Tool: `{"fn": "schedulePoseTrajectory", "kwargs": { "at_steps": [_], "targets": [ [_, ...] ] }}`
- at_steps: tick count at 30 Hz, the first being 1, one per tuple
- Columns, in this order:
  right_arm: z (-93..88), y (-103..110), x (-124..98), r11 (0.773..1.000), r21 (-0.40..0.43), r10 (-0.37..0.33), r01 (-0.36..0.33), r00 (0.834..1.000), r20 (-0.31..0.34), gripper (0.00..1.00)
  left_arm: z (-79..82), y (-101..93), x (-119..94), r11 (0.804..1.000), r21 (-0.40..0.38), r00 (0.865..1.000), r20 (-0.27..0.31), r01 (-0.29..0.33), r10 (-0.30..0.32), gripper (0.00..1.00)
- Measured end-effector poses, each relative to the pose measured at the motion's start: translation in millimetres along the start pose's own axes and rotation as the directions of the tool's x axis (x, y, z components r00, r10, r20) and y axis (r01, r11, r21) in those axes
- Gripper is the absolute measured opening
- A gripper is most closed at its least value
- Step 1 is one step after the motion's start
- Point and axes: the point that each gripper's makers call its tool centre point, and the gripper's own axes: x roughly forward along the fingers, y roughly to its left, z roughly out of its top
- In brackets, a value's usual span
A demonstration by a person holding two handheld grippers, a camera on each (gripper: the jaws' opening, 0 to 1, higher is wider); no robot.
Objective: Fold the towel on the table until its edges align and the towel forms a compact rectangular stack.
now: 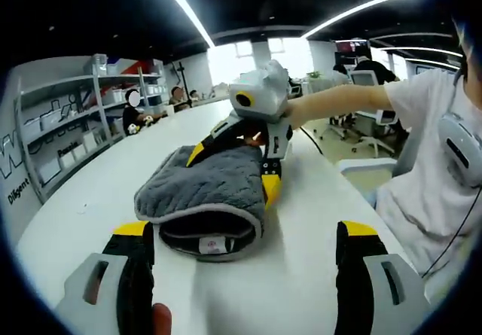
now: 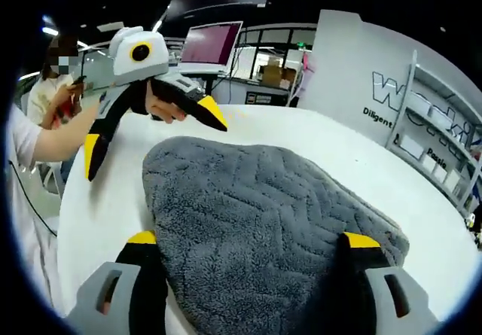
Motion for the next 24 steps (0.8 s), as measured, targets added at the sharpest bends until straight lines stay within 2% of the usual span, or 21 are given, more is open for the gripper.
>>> {"fn": "schedulePoseTrajectory", "kwargs": {
  "at_steps": [4,7,11,12,14,18,22,24],
  "targets": [
    [3.1,-6.0,-0.6,1.0,-0.005,0.01,-0.01,1.0,0.009,0.96,-1.6,-0.5,0.1,1.0,-0.009,1.0,-0.001,-0.006,0.006,0.99],
    [10.6,-3.0,-10.6,0.999,0.007,0.034,-0.034,0.998,0.051,0.97,0.2,3.3,-2.2,1.0,-0.015,1.0,0.008,-0.011,0.011,0.99],
    [39.0,3.9,-36.1,0.997,-0.005,0.078,-0.078,0.977,0.198,0.99,3.8,9.7,-5.7,1.0,-0.024,0.999,0.027,-0.021,0.022,0.99],
    [47.8,4.2,-48.5,0.996,-0.009,0.084,-0.084,0.966,0.246,0.99,3.9,10.5,-6.0,0.999,-0.027,0.999,0.029,-0.024,0.025,0.99],
    [55.8,0.2,-66.1,0.997,-0.009,0.07,-0.071,0.95,0.304,0.99,3.6,11.9,-6.2,0.999,-0.032,0.999,0.03,-0.029,0.03,0.99],
    [47.6,-9.3,-92.4,0.999,0.005,0.049,-0.054,0.941,0.334,0.99,1.5,13.0,-6.4,0.999,-0.04,0.999,0.028,-0.037,0.038,0.99],
    [25.6,-22.0,-112.1,1.0,0.02,0.007,-0.015,0.938,0.347,0.99,0.8,17.3,-8.9,0.997,-0.053,0.998,0.033,-0.05,0.052,0.99],
    [12.6,-32.8,-120.4,0.999,0.038,-0.029,0.016,0.93,0.367,0.99,1.8,19.3,-10.7,0.996,-0.063,0.997,0.044,-0.062,0.064,0.99]
  ]
}}
